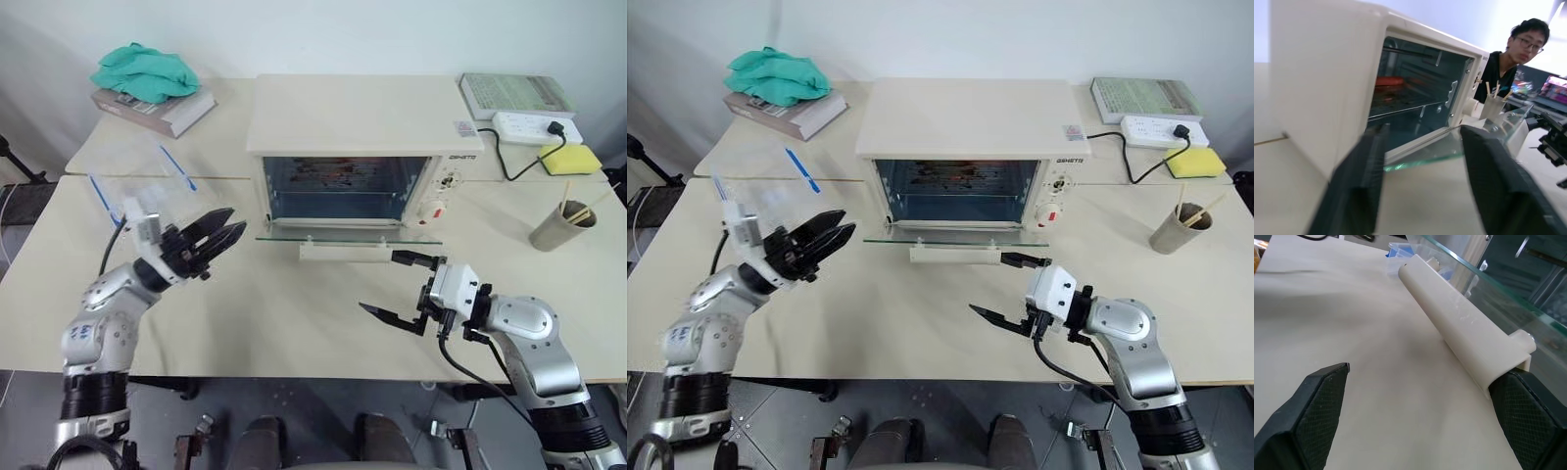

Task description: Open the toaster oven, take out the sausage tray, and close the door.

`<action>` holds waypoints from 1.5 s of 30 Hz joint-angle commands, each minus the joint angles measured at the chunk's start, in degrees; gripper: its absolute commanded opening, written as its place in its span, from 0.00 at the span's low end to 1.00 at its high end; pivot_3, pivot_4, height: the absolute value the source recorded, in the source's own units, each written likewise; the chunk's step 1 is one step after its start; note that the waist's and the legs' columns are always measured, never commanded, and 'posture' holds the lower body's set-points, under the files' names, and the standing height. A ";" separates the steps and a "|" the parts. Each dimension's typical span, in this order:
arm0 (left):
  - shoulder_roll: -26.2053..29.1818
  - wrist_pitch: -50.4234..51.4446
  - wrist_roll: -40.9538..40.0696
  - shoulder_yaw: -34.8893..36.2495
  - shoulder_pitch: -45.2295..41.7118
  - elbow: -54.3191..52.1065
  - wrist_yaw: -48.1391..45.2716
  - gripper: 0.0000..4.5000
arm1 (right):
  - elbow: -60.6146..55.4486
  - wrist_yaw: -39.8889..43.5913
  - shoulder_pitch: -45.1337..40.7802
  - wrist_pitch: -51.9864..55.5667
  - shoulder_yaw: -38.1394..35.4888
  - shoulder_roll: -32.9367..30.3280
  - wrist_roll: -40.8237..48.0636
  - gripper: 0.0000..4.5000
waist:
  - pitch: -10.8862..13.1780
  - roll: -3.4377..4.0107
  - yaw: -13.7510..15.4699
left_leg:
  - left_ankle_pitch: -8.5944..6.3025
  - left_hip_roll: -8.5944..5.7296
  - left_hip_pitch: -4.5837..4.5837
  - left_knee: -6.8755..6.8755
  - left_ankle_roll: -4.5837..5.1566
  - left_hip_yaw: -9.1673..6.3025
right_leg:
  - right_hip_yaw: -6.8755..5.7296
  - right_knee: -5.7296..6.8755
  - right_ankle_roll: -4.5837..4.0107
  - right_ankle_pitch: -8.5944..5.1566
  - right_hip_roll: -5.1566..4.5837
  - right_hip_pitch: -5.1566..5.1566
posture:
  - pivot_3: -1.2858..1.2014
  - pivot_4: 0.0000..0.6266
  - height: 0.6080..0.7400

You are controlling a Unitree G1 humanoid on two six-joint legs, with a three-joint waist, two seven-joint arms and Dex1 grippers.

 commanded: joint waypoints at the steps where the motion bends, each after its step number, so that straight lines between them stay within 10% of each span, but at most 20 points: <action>1: -1.83 -1.07 2.74 -1.80 -4.80 1.81 2.40 0.18 | 0.15 0.88 -0.82 -3.58 0.24 -0.67 -0.64 1.00 | 0.03 -0.07 0.03 | 0.00 0.00 0.00 0.03 0.00 0.00 | 0.00 0.00 0.00 0.00 0.00 0.03 | 0.52 0.24 1.00; 4: -2.60 -1.34 6.10 -5.28 -6.71 3.63 1.50 0.01 | 0.28 0.81 -0.88 -4.54 0.55 -0.86 -1.22 1.00 | 0.03 -0.07 -0.14 | 0.00 0.00 0.01 0.00 0.00 0.01 | 0.00 -0.02 0.02 0.01 0.00 0.04 | 0.52 0.24 1.00; 22: -3.17 -2.57 12.69 -11.90 -1.01 5.93 -3.36 0.01 | 3.13 -6.13 25.73 -10.97 -22.19 -8.17 -1.90 1.00 | 0.05 -0.10 1.55 | -0.02 -0.03 0.05 0.12 0.03 0.03 | -0.01 -0.16 0.04 0.02 -0.02 0.22 | 0.52 0.24 1.00; 28: -2.67 -8.53 16.53 -12.78 0.51 9.01 -5.50 0.01 | -1.83 -15.45 16.62 -9.94 -22.22 -8.38 -8.65 1.00 | 0.05 -0.08 0.15 | 0.03 0.04 0.17 0.11 -0.03 0.12 | 0.04 -0.15 -0.04 0.07 -0.01 0.17 | 0.52 0.24 1.00; 35: -2.27 -11.14 14.34 -10.31 2.79 7.37 -7.72 0.01 | -8.05 -22.74 0.46 -0.51 -4.53 -2.13 -24.59 1.00 | 0.05 -0.08 0.01 | 0.04 0.05 0.09 0.12 -0.04 0.07 | 0.00 0.02 -0.04 0.08 -0.01 0.10 | 0.52 0.24 1.00; 45: 0.44 -11.28 9.80 -2.71 11.87 -3.01 -7.35 0.60 | 5.41 -38.05 -17.93 7.09 12.07 6.57 -50.48 1.00 | 0.05 -0.09 -0.32 | 0.03 0.06 0.00 0.16 -0.04 0.02 | -0.02 0.25 -0.04 0.08 -0.01 -0.08 | 0.52 0.24 1.00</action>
